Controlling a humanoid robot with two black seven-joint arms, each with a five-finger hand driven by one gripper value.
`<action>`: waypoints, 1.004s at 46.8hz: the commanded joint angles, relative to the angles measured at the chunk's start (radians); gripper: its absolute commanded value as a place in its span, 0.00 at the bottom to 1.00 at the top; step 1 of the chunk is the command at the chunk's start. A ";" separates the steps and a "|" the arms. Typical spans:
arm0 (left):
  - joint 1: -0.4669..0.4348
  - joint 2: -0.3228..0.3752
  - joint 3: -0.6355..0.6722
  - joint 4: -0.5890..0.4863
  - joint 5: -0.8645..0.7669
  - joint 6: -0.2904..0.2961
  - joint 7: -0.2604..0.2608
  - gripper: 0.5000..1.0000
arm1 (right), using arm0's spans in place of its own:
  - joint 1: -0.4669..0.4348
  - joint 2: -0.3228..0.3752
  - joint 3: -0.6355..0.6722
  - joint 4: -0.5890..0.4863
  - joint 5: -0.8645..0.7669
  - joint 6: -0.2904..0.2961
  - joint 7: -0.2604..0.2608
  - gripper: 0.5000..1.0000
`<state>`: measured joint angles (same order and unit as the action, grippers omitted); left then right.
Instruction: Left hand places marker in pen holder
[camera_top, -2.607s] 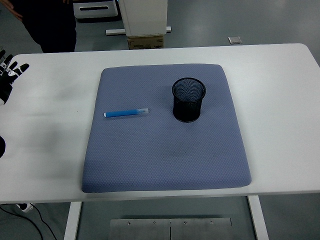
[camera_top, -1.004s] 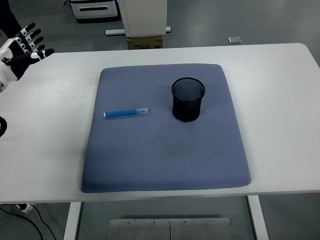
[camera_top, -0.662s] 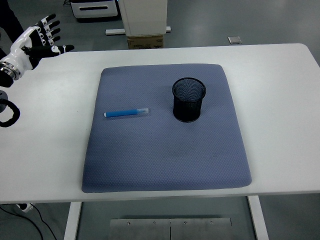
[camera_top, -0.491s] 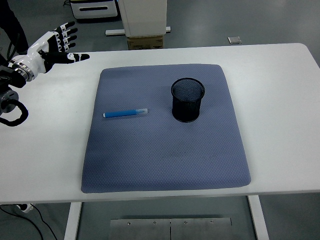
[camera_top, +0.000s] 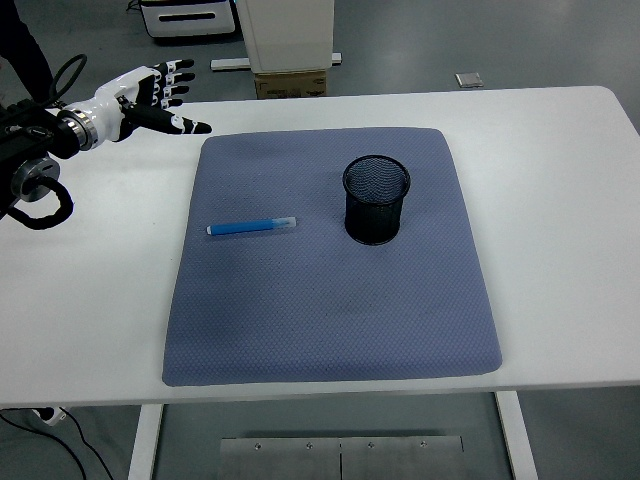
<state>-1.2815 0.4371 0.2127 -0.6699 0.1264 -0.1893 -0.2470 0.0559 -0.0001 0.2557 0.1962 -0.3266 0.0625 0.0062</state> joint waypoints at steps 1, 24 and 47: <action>-0.024 -0.024 0.059 -0.026 0.019 0.001 0.000 1.00 | -0.001 0.000 0.000 0.000 0.000 0.000 0.000 1.00; -0.093 -0.061 0.208 -0.112 0.219 -0.085 -0.037 1.00 | -0.001 0.000 0.000 0.000 0.000 0.000 0.000 1.00; -0.145 -0.063 0.307 -0.112 0.308 -0.098 -0.040 1.00 | -0.001 0.000 0.000 0.000 0.000 0.000 0.000 1.00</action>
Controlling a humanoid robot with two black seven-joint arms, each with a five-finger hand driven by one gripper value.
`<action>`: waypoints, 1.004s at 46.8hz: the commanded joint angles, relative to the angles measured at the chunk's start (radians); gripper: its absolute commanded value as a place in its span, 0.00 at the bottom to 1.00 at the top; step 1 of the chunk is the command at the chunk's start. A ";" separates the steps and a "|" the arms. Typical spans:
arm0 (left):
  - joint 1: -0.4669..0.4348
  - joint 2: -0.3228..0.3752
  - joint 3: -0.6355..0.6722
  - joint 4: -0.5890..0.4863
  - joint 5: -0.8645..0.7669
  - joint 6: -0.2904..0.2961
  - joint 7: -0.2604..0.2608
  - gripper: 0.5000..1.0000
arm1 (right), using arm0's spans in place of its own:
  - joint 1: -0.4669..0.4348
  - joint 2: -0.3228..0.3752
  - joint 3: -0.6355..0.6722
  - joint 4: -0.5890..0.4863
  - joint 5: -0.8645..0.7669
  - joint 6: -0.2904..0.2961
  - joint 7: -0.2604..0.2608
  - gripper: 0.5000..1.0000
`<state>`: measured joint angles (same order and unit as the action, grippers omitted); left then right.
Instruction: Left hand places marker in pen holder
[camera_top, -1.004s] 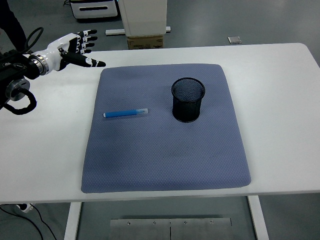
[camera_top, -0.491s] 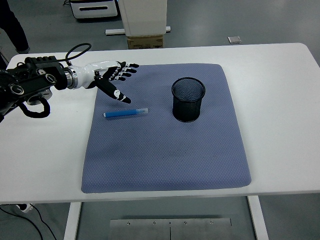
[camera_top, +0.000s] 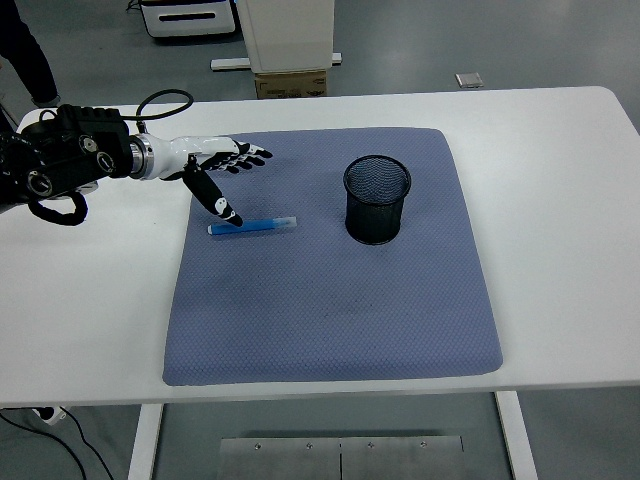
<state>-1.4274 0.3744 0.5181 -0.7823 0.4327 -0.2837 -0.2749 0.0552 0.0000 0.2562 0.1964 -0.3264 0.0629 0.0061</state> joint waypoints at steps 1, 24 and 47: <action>0.001 0.000 0.002 0.000 0.001 -0.003 -0.012 1.00 | 0.000 0.000 0.000 0.000 0.000 0.000 0.000 1.00; -0.002 -0.026 0.020 -0.008 0.124 -0.003 0.003 1.00 | 0.000 0.000 0.000 0.000 0.001 0.000 0.000 1.00; -0.045 -0.038 0.020 -0.006 0.322 -0.101 0.002 1.00 | 0.000 0.000 0.000 0.000 0.000 0.000 0.000 1.00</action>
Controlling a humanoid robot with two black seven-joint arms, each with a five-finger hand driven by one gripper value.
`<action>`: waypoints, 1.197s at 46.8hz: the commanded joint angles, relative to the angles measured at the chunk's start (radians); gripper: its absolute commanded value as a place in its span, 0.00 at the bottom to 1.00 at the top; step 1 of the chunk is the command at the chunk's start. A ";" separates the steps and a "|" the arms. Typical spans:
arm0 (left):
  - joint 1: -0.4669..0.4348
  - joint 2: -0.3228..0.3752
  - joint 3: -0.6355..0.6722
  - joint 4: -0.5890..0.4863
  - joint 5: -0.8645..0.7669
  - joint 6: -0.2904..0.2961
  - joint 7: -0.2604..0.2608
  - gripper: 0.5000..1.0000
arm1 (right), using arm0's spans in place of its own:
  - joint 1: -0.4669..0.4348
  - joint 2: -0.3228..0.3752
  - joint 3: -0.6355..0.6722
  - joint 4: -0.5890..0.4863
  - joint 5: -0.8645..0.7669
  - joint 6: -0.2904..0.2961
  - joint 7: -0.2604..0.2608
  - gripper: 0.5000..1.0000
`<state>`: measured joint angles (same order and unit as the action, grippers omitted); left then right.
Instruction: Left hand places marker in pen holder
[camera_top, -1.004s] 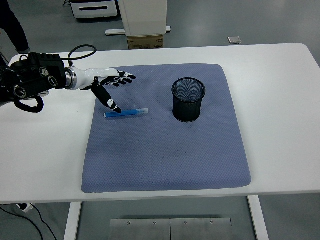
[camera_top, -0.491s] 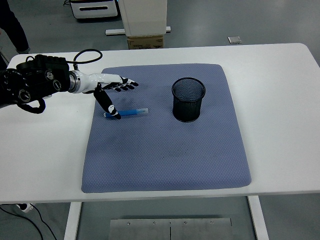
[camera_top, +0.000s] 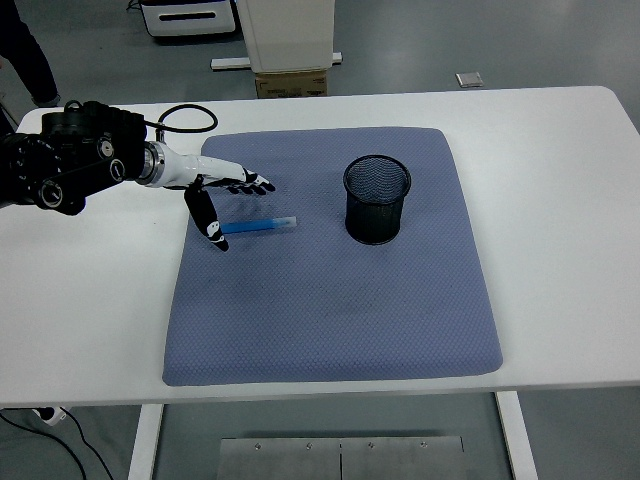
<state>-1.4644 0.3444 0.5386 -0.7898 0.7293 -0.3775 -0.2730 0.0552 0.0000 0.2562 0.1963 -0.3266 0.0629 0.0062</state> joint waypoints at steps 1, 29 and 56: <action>-0.010 -0.011 0.000 0.001 0.033 -0.009 0.000 1.00 | 0.000 0.000 0.000 0.000 0.000 0.000 0.000 1.00; -0.040 -0.067 0.000 0.001 0.125 -0.023 0.000 1.00 | 0.000 0.000 0.000 0.000 0.000 0.000 0.000 1.00; -0.045 -0.087 0.000 0.003 0.200 -0.026 0.003 1.00 | 0.000 0.000 0.000 0.000 0.000 0.000 0.000 1.00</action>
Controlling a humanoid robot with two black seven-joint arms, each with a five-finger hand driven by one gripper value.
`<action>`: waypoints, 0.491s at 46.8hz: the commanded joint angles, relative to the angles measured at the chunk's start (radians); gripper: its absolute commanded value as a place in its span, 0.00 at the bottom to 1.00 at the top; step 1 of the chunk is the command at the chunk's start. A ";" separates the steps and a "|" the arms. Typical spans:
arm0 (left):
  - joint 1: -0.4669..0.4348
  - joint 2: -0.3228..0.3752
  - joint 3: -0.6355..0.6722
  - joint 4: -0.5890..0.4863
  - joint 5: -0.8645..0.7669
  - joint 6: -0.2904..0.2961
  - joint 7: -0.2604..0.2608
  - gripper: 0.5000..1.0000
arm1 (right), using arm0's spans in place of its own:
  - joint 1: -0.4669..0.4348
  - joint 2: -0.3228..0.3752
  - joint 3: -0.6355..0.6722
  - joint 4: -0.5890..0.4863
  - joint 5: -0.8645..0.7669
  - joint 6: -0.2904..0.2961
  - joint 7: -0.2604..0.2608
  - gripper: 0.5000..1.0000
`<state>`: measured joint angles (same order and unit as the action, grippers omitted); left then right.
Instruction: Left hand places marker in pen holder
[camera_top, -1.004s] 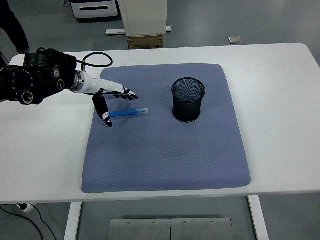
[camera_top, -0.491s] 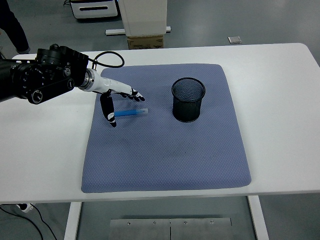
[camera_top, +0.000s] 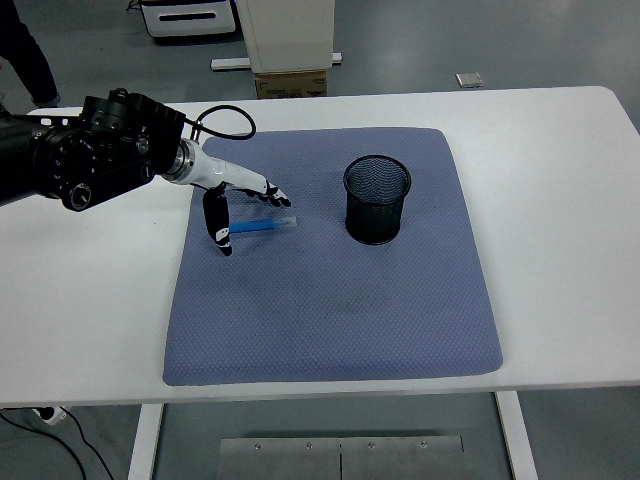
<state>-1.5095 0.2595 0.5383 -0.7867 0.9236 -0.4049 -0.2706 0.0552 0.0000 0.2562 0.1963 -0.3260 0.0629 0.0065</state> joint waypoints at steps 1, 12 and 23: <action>0.000 -0.002 0.000 0.000 0.006 0.000 0.001 1.00 | 0.000 0.000 0.000 0.000 -0.001 0.000 0.000 1.00; 0.000 -0.020 0.000 0.001 0.027 0.001 0.002 1.00 | 0.000 0.000 0.000 0.000 -0.001 0.000 0.000 1.00; 0.003 -0.019 0.000 0.001 0.038 0.001 0.002 1.00 | 0.000 0.000 0.000 0.000 -0.001 0.000 0.000 1.00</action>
<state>-1.5068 0.2395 0.5385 -0.7854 0.9615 -0.4031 -0.2685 0.0553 0.0000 0.2561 0.1962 -0.3262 0.0629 0.0064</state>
